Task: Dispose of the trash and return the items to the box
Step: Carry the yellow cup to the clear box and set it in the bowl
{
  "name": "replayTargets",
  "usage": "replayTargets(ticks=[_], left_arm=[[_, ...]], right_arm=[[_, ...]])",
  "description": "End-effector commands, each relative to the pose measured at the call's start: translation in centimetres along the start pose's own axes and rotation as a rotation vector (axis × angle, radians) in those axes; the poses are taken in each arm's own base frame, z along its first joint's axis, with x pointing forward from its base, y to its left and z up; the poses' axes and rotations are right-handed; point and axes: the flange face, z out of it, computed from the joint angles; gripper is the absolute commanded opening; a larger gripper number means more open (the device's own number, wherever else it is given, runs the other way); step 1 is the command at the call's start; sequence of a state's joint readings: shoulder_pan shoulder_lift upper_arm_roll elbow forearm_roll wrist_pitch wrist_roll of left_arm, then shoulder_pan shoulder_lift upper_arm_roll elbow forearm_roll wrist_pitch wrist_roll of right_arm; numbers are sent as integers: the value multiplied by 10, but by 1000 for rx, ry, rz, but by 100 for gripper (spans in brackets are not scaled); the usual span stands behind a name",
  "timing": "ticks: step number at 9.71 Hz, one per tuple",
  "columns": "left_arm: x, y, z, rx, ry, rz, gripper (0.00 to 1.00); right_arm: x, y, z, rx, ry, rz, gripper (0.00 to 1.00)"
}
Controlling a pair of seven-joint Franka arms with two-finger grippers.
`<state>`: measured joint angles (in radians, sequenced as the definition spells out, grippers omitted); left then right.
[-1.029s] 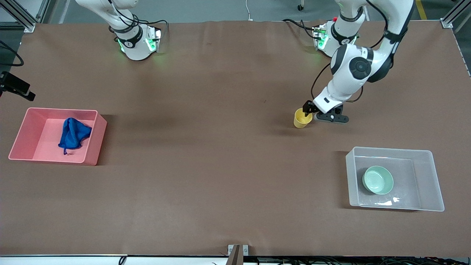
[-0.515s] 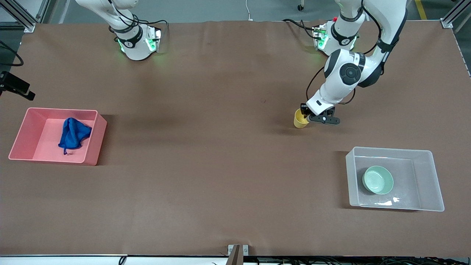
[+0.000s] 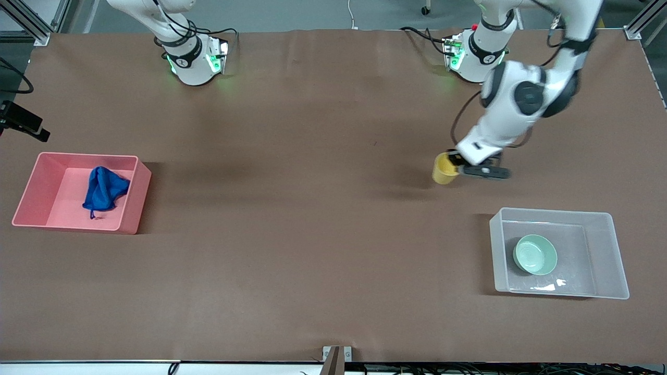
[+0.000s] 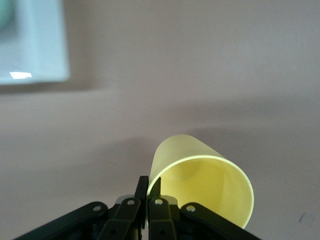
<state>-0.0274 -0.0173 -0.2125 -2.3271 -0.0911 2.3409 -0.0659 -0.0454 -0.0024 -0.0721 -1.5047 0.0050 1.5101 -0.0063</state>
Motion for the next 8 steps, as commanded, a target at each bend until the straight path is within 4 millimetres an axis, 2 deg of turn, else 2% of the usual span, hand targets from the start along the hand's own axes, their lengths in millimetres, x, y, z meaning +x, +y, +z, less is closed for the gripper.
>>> replayTargets(ticks=[1,2,3,5,6,7,8], left_arm=[[56,-65,-51,3,2,-22,0],[84,-100,-67,7,45,-37,0],[109,-126,-70,18,71,-53,0],[157,-183,-56,55,95,-24,0],[177,-194,-40,63,85,-18,0],[193,-212,-27,50,77,-48,0],[195,-233,-1,46,23,-46,0]], right_arm=[[-1,2,-2,-11,-3,-8,100],[-2,2,-3,-11,-2,-9,100],[-2,2,-2,-11,-3,-8,100],[-1,1,-1,-11,-5,-9,100],[-2,2,-2,-11,-3,-8,100],[-1,2,-2,-11,-3,-8,100],[-2,2,-2,-11,-3,-8,100]])
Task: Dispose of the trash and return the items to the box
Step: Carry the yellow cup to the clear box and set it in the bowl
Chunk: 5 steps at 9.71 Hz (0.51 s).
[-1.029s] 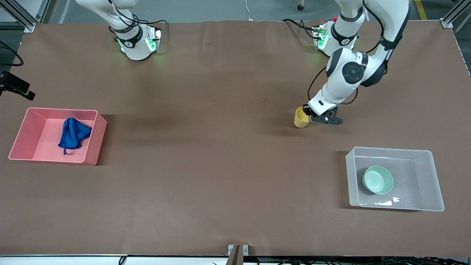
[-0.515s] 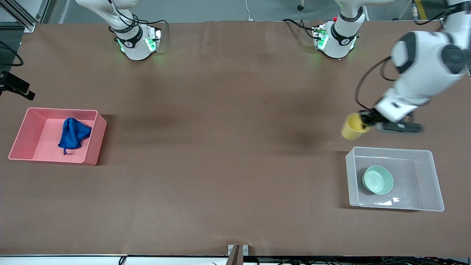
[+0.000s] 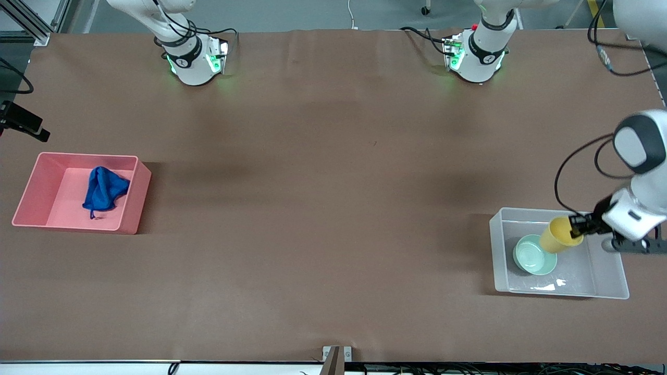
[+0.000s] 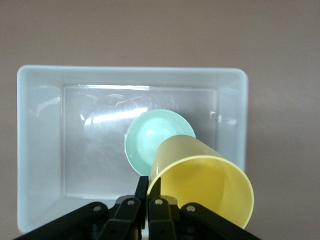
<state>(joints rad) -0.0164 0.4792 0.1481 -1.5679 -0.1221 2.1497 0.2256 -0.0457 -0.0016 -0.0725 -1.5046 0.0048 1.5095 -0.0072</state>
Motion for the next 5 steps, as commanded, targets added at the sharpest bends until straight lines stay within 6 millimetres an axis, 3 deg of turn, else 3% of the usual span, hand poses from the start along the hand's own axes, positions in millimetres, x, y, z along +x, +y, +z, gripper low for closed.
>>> replayTargets(ticks=[1,2,5], left_arm=[[11,-29,66,-23,-99,29,0],[7,-43,79,-52,-106,8,0],[-8,-50,106,-65,-161,1,1]], right_arm=[[-2,1,-2,-11,-2,-7,100],[-1,1,-1,-11,-4,-7,100],[-2,1,-2,-11,0,-7,100]])
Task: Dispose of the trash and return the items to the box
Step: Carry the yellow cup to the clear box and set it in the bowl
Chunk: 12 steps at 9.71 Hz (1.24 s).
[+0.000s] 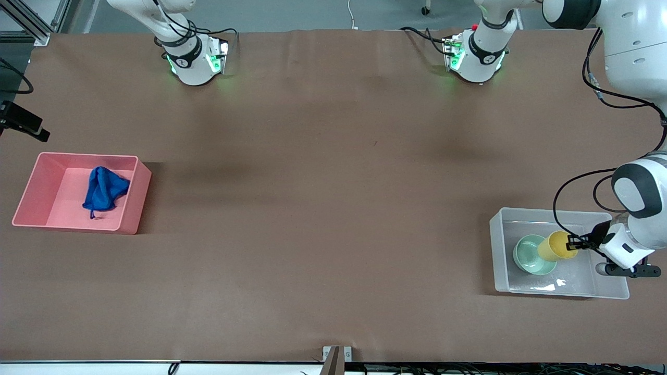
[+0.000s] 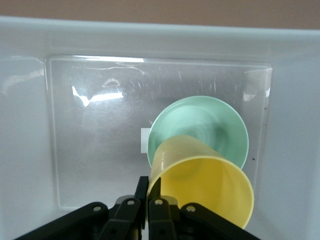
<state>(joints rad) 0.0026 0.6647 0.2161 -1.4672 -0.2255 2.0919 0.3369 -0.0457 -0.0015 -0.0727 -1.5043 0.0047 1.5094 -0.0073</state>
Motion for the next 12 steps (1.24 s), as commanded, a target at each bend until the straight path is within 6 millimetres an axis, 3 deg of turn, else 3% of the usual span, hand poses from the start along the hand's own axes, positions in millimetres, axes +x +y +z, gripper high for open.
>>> replayTargets(ticks=[1,5,6,7,8,9,12], left_arm=[[-4,-2,30,-20,-54,8,2],[-7,-4,67,-19,-104,9,11],[-6,-1,64,-18,-100,11,32],[-3,-2,56,-17,-83,10,78],[1,0,35,-14,-51,13,100],[5,4,7,-7,-10,25,100],[3,37,-116,42,144,78,100]], right_arm=[[-2,1,-3,-11,1,-8,100],[-2,0,-3,-11,1,-8,100],[-1,1,-3,-11,3,-8,100],[-2,1,-3,-11,1,-6,100],[-2,0,-3,-11,1,-9,100],[-2,1,-3,-11,1,-6,100],[-1,-1,-3,-11,3,-11,100]])
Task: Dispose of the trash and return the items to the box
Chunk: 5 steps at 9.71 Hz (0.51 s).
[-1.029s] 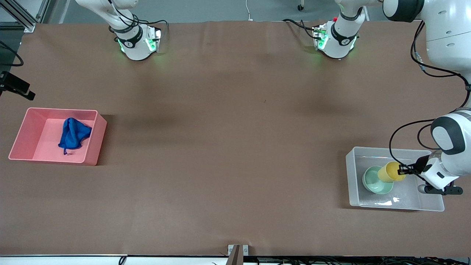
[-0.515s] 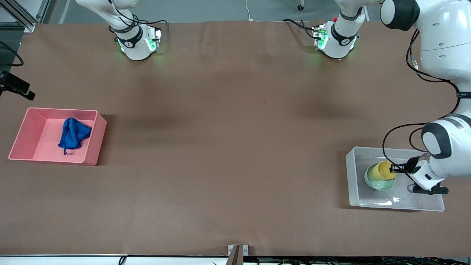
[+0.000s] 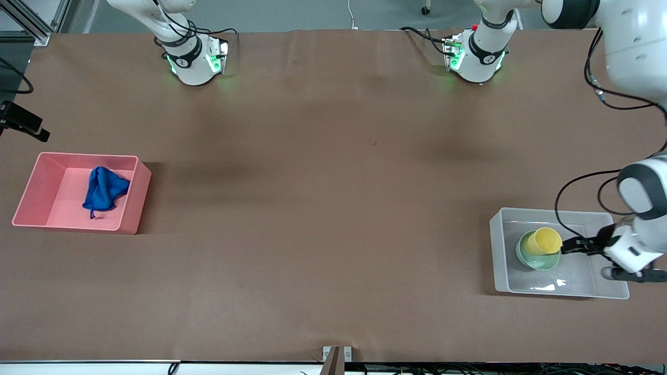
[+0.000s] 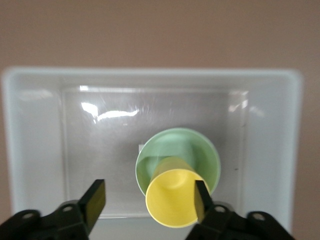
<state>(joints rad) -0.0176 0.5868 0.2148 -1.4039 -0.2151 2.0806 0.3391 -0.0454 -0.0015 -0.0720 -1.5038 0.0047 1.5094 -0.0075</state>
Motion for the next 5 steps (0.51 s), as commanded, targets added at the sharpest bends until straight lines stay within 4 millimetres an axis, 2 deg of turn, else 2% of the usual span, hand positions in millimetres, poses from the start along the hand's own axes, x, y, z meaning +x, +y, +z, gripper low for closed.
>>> replayTargets(ticks=[1,3,5], left_arm=[[-10,26,-80,47,59,21,100],[-47,64,-167,85,15,-40,100],[-84,78,-240,60,-4,-43,100]], right_arm=[[-1,0,-3,-11,2,-9,100],[-1,-1,-3,-11,2,-11,100],[-1,0,-4,-15,11,-11,100]])
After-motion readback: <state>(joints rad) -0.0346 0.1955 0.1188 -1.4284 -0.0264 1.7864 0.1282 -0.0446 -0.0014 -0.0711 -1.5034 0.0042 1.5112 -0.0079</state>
